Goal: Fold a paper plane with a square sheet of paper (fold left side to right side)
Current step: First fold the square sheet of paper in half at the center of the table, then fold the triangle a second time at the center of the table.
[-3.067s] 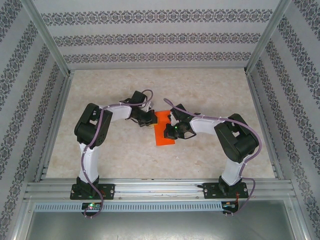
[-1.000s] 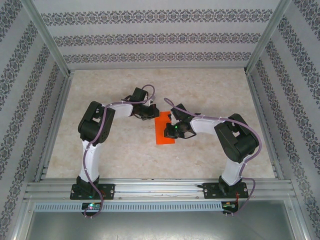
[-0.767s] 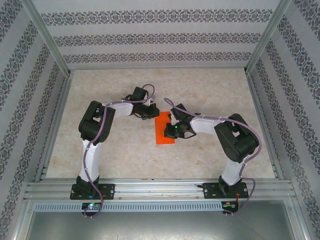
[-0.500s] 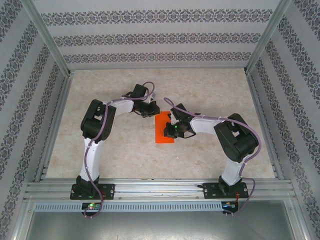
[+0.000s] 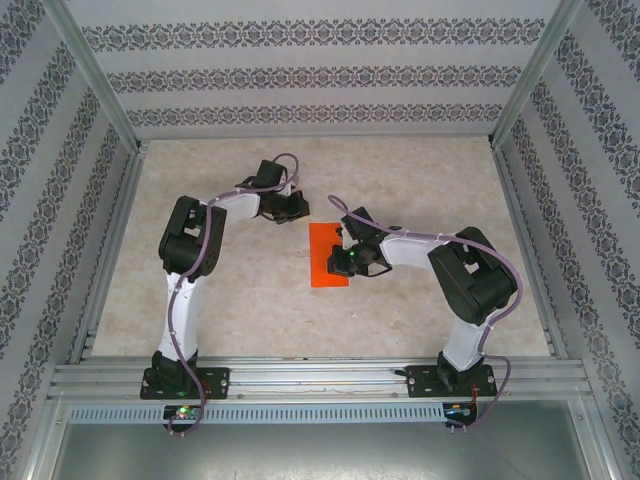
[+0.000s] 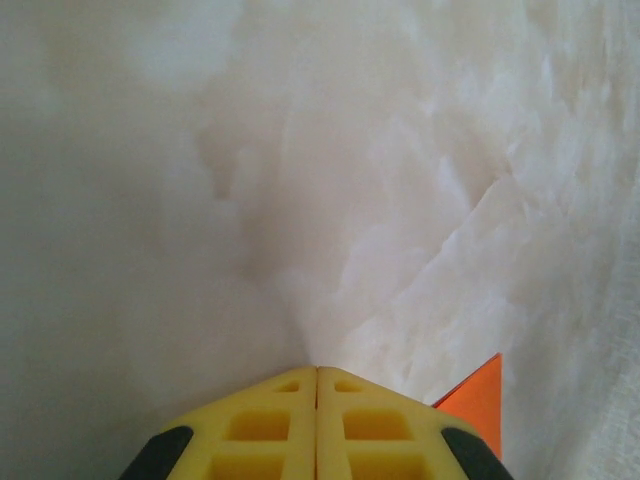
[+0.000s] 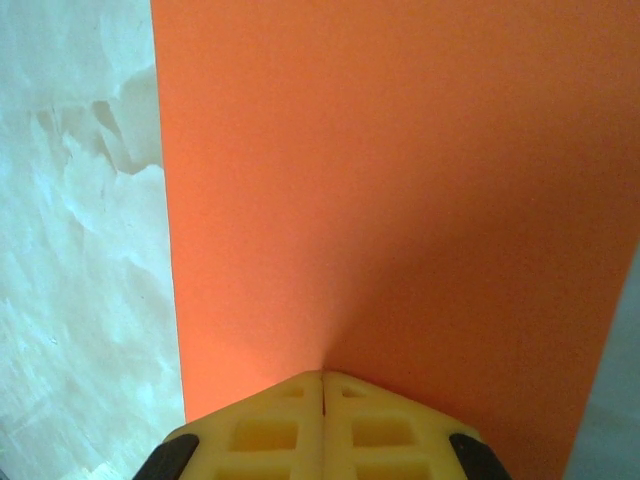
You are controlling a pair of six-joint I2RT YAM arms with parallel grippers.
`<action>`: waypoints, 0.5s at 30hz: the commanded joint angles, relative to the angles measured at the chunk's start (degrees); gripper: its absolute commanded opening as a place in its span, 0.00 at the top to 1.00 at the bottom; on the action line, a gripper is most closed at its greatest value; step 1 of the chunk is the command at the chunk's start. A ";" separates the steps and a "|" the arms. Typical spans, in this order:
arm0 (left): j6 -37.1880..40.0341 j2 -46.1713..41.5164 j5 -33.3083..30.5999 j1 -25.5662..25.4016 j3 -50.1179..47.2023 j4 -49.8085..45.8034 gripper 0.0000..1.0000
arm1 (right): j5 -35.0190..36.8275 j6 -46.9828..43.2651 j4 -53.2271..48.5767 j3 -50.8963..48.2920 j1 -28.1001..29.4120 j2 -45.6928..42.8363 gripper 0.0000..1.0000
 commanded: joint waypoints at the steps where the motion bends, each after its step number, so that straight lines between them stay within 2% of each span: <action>1: 1.15 -7.73 -1.97 0.82 -5.39 1.15 0.92 | 2.63 1.37 -7.85 -3.20 0.56 1.71 1.00; 8: -2.77 -19.16 2.37 -3.27 -19.30 2.71 0.92 | 2.98 2.03 -6.54 -3.46 0.62 1.53 1.00; 15: -7.64 -19.45 5.03 -8.25 -24.33 6.19 0.92 | 2.82 1.83 -6.34 -3.37 0.64 1.83 1.00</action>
